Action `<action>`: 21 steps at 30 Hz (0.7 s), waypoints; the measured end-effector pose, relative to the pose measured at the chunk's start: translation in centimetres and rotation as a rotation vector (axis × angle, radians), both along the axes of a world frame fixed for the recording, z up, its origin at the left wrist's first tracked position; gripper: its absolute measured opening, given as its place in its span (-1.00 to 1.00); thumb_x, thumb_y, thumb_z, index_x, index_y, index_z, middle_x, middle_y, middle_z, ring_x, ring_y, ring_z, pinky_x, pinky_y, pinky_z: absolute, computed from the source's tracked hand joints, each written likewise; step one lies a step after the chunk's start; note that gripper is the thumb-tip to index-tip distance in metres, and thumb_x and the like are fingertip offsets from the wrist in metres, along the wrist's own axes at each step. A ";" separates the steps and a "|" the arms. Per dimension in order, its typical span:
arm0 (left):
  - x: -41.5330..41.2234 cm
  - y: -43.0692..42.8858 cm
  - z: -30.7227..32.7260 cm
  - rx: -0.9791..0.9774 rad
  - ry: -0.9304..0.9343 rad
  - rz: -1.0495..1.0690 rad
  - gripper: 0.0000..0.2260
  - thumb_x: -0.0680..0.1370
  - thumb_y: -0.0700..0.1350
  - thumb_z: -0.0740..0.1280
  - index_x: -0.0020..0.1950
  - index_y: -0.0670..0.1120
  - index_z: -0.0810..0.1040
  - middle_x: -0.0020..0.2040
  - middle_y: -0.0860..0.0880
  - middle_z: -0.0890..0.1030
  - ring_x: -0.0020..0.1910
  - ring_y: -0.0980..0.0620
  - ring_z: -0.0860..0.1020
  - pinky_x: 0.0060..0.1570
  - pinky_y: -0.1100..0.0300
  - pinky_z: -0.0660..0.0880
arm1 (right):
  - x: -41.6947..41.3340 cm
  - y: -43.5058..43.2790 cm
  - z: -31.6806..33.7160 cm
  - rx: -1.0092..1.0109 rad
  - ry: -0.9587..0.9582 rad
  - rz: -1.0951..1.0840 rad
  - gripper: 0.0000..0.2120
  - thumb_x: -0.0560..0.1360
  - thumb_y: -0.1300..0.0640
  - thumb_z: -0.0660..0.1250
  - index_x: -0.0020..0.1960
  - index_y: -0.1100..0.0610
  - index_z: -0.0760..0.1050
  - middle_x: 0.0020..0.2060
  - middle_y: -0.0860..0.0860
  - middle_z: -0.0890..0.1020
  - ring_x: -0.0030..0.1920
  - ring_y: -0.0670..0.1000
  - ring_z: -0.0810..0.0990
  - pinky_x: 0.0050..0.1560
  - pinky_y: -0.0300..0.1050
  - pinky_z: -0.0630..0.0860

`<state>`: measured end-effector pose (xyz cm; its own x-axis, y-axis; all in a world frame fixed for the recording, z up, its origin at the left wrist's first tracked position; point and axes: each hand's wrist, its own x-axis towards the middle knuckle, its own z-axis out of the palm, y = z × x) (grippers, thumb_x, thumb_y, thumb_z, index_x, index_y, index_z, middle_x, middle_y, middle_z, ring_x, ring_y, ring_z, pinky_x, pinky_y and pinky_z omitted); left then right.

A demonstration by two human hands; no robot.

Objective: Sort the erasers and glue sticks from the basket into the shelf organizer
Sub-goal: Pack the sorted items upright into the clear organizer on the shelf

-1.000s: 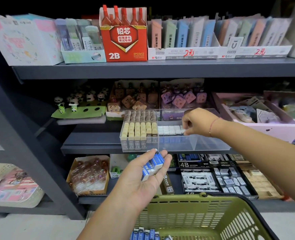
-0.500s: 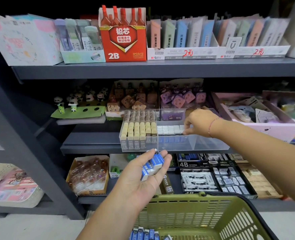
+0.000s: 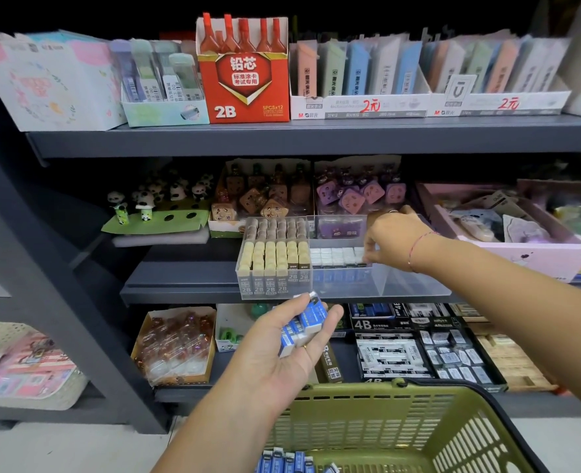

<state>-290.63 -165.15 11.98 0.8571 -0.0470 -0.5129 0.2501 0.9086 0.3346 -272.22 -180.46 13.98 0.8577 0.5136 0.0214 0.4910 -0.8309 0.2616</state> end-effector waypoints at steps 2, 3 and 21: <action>-0.1 0.0 0.1 0.000 0.000 -0.007 -0.53 0.29 -0.38 0.40 0.20 -0.38 0.52 0.04 -0.40 0.61 -0.08 -0.35 0.64 -0.35 -0.01 0.64 | -0.3 0.0 0.3 0.035 -0.012 0.013 -0.79 0.53 -0.09 0.28 -0.04 0.01 0.61 0.00 0.00 0.56 0.10 0.07 0.46 0.33 0.10 0.20; -0.1 -0.1 0.2 0.004 -0.002 -0.019 -0.54 0.29 -0.38 0.40 0.20 -0.38 0.52 0.03 -0.40 0.61 -0.10 -0.33 0.65 -0.34 -0.01 0.64 | -0.6 -0.1 0.5 0.063 -0.025 0.030 -0.81 0.52 -0.09 0.28 -0.03 -0.01 0.60 0.02 -0.01 0.54 0.11 0.07 0.46 0.30 0.06 0.24; -0.7 -0.6 0.9 0.061 -0.083 -0.149 -0.65 0.33 -0.30 0.39 0.10 -0.36 0.53 0.01 -0.34 0.64 -0.02 -0.25 0.65 -0.16 -0.01 0.61 | -5.8 -0.9 3.9 0.907 0.946 0.221 -0.77 0.25 0.07 0.47 -0.15 0.16 0.62 -0.37 -0.04 0.61 -0.38 -0.13 0.47 -0.32 -0.32 0.42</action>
<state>-291.32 -165.73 12.89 0.8825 -0.1472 -0.4467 0.3494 0.8411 0.4130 -278.06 -181.37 17.92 0.6326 0.7641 -0.1266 0.3216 -0.4079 -0.8545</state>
